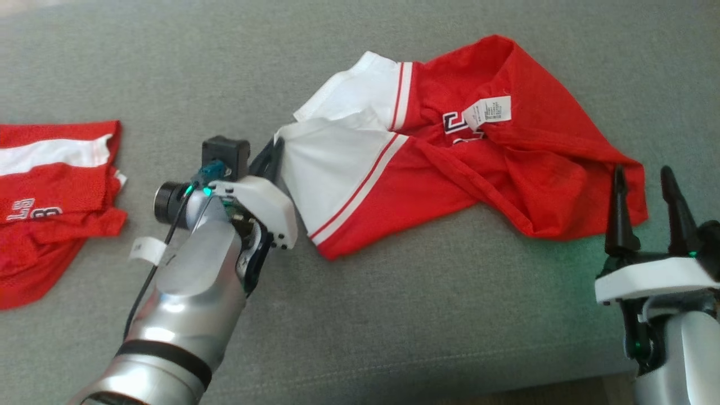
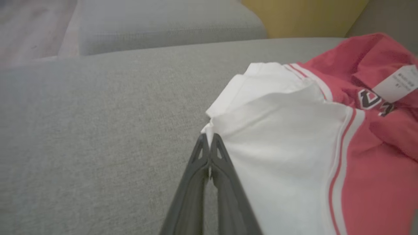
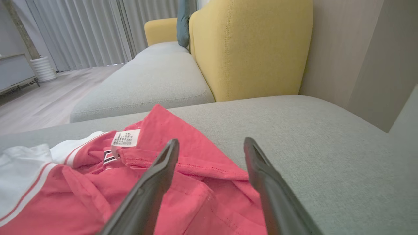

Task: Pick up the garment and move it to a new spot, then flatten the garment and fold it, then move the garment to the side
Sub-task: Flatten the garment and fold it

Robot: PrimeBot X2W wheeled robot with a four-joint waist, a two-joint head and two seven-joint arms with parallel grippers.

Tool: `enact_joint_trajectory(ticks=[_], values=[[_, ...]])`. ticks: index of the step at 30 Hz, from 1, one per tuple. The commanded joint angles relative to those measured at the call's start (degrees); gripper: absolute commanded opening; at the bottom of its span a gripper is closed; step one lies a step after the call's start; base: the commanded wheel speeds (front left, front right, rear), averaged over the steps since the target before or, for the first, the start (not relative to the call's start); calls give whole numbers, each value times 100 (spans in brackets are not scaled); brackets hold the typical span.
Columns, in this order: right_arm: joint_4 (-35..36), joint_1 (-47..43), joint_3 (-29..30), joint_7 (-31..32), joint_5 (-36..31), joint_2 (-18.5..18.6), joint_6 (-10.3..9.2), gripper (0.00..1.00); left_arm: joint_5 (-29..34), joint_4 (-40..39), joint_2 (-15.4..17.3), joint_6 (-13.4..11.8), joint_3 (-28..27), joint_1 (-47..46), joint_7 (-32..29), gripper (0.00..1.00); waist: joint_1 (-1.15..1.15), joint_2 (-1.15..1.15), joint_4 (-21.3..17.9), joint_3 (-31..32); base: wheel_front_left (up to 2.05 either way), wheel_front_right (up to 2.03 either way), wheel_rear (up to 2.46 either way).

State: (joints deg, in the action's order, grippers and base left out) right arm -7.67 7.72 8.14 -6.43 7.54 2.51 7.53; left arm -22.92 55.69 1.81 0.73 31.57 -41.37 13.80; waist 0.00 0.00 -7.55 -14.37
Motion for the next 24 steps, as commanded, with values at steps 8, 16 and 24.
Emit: enact_joint_trajectory(ticks=[8, 16, 24], values=[[-532, 71, 241, 340, 138, 37, -4, 100, 351, -1760, 167, -240, -318, 464, 117, 0, 0, 0, 341, 309, 0, 0, 0], [-1374, 386, 282, 438, 193, 37, -4, 100, 687, -2670, 259, -336, -212, 1232, 118, 0, 0, 0, 520, 361, 0, 0, 0], [-1885, 706, 357, 349, 69, 37, -4, 100, 762, -2963, 255, -362, -130, 1492, 119, 0, 0, 0, 610, 350, 0, 0, 0]])
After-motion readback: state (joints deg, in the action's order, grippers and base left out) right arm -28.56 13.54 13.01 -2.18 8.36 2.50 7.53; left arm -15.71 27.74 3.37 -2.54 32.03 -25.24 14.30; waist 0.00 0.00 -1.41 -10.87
